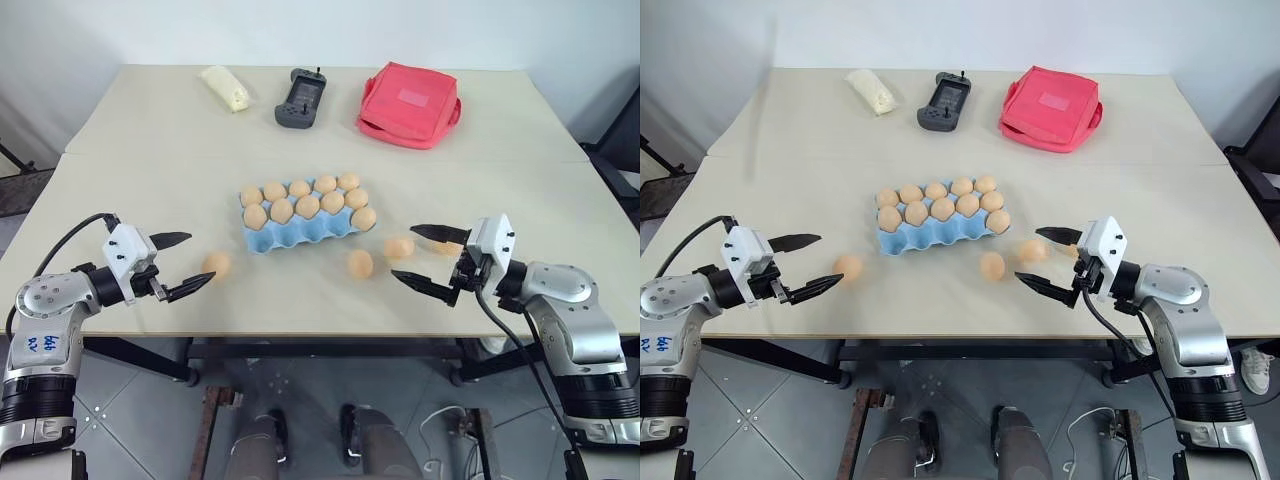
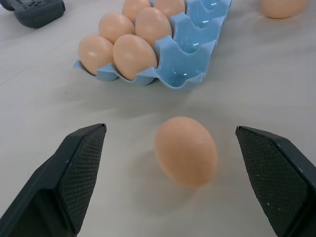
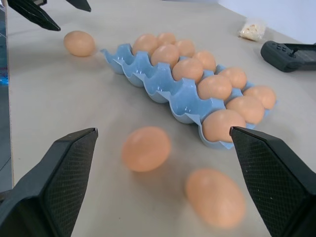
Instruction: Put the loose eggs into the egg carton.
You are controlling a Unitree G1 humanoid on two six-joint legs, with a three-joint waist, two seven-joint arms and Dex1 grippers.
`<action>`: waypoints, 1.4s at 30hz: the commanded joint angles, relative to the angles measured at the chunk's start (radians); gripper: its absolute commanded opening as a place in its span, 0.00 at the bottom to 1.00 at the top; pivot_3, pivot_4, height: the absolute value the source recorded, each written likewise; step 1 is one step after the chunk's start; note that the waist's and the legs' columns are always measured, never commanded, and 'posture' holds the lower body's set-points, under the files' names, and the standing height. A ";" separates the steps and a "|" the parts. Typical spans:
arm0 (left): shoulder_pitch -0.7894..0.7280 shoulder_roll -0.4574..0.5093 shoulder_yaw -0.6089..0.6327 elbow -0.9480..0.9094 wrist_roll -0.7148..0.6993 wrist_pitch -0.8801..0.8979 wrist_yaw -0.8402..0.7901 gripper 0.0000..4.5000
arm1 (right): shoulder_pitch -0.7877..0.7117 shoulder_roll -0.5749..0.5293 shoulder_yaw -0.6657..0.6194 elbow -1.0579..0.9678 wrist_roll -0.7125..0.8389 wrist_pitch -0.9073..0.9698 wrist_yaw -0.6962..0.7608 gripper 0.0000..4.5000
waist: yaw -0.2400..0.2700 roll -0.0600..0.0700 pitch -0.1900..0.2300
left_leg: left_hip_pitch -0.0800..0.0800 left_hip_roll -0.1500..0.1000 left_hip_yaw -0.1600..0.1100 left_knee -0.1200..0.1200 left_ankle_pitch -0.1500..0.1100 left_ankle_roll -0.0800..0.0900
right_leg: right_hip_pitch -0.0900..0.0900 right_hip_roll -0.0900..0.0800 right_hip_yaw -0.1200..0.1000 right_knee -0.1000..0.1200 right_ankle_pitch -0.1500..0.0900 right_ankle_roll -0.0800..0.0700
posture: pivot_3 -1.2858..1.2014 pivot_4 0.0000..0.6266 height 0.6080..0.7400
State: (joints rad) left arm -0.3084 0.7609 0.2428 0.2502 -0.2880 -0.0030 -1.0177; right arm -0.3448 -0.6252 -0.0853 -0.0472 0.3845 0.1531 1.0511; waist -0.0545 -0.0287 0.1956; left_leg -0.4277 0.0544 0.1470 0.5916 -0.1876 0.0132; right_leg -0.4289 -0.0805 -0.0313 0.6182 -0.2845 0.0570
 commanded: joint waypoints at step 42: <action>-0.001 -0.088 -0.123 -0.278 -0.096 0.093 -0.028 1.00 | -0.325 0.038 -0.042 0.682 -0.162 -0.039 -0.228 0.56 | -0.004 0.000 0.000 | 0.001 0.000 0.002 0.006 0.001 0.001 | 0.001 0.002 0.003 0.003 0.004 0.005 | 0.52 0.24 1.00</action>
State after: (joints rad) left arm -0.3170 0.6644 0.0848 0.0095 -0.3595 0.0902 -1.0559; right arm -0.6528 -0.5853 -0.1128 0.6872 0.1941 0.1297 0.7942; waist -0.0585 -0.0285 0.1952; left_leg -0.4261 0.0541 0.1486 0.5973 -0.1868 0.0145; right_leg -0.4277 -0.0783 -0.0279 0.6217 -0.2803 0.0618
